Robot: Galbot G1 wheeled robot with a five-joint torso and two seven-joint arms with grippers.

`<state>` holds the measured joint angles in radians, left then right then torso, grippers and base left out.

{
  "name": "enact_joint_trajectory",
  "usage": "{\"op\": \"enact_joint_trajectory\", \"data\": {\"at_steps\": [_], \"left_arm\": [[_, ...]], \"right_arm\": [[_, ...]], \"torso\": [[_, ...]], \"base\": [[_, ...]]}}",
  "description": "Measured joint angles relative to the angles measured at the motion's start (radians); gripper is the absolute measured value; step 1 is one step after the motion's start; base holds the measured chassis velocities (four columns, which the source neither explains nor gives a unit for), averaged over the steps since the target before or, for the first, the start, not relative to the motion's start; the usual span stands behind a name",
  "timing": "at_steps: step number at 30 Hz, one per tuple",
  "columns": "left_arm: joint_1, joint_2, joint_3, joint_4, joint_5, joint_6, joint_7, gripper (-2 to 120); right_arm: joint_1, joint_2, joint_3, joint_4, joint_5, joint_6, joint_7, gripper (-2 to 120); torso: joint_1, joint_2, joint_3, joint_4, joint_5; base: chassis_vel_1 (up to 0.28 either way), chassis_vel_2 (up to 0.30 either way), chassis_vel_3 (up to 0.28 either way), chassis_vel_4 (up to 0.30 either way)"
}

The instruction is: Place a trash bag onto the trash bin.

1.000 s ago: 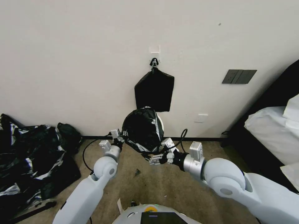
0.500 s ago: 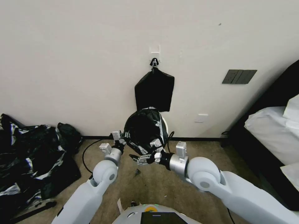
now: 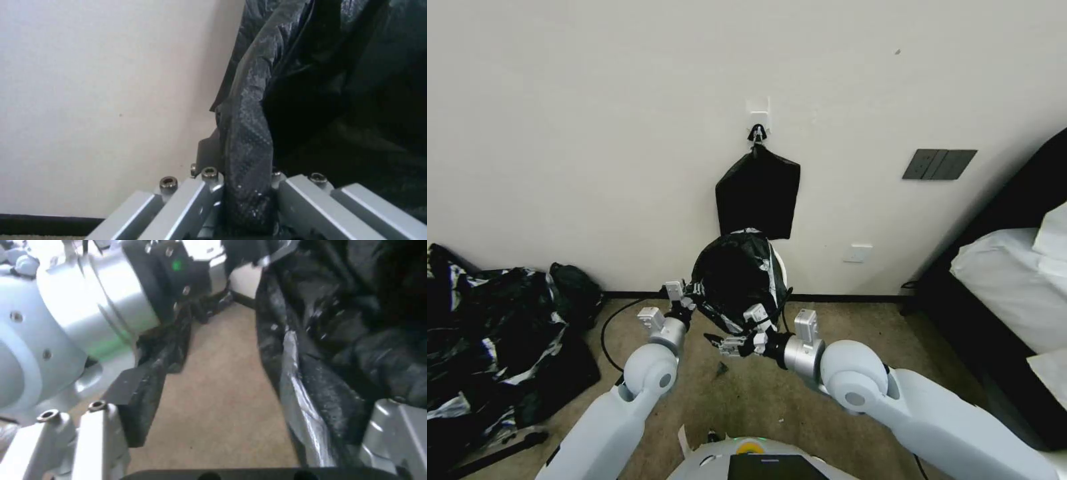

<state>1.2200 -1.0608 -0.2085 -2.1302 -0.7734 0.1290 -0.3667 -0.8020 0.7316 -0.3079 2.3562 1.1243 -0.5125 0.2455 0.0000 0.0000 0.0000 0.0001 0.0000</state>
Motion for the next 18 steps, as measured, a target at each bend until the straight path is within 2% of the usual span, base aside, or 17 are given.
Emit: {"op": "enact_joint_trajectory", "data": {"at_steps": [12,18], "left_arm": [[-0.013,-0.001,0.005,0.003,-0.006,0.0,-0.001,1],[-0.014,-0.009,-0.007,-0.001,-0.055,0.007,-0.022,1]], "right_arm": [[-0.003,-0.001,-0.097,0.0,-0.072,-0.007,-0.003,72],[-0.035,-0.007,-0.103,-0.04,-0.199,-0.002,0.008,72]], "torso": [[0.0,0.0,0.0,0.0,0.0],[0.0,0.0,0.0,0.0,0.0002]], "base": [[0.0,0.0,0.0,0.0],[0.0,0.0,0.0,0.0]]}}
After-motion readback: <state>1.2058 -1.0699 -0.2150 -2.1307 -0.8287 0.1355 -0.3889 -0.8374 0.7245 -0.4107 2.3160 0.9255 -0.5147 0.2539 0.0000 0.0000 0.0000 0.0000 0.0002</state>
